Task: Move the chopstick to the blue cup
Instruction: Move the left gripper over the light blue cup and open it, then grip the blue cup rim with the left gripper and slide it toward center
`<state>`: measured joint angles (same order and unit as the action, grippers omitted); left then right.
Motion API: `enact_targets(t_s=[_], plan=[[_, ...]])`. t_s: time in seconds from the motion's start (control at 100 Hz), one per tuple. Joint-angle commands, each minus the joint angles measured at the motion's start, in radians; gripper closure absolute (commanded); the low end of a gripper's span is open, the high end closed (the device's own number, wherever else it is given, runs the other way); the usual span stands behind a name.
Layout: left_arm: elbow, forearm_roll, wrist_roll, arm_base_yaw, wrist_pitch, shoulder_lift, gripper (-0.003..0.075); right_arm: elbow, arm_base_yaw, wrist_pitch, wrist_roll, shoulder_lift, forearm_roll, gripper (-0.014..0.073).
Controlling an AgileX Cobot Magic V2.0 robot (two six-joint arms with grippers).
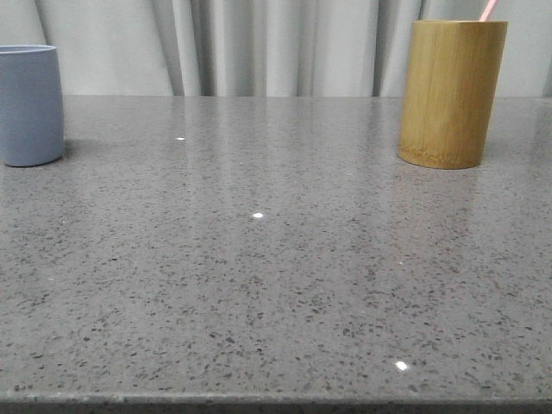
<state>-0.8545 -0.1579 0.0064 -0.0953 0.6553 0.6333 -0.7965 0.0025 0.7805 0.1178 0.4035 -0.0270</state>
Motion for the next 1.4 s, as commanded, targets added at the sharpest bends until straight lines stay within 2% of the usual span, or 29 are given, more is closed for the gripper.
enact_targets(t_s=[0.0, 0.14, 0.63, 0.95, 1.39], plan=[[-0.039, -0.008, -0.006, 0.004, -0.118, 0.015, 0.0216, -0.032, -0.004, -0.069, -0.007, 0.017, -0.002, 0.0001], [-0.088, -0.006, -0.006, 0.004, -0.125, 0.091, 0.0216, -0.032, -0.004, -0.069, -0.007, 0.017, -0.002, 0.0001], [-0.421, -0.004, -0.030, 0.004, -0.059, 0.572, 0.0216, -0.032, -0.004, -0.057, -0.007, 0.017, -0.002, 0.0001], [-0.441, -0.002, -0.076, 0.095, -0.046, 0.729, 0.0216, -0.032, -0.004, -0.032, -0.007, 0.017, -0.002, 0.0001], [-0.441, -0.020, -0.076, 0.099, -0.038, 0.828, 0.0216, -0.032, -0.004, -0.032, -0.007, 0.021, -0.002, 0.0001]])
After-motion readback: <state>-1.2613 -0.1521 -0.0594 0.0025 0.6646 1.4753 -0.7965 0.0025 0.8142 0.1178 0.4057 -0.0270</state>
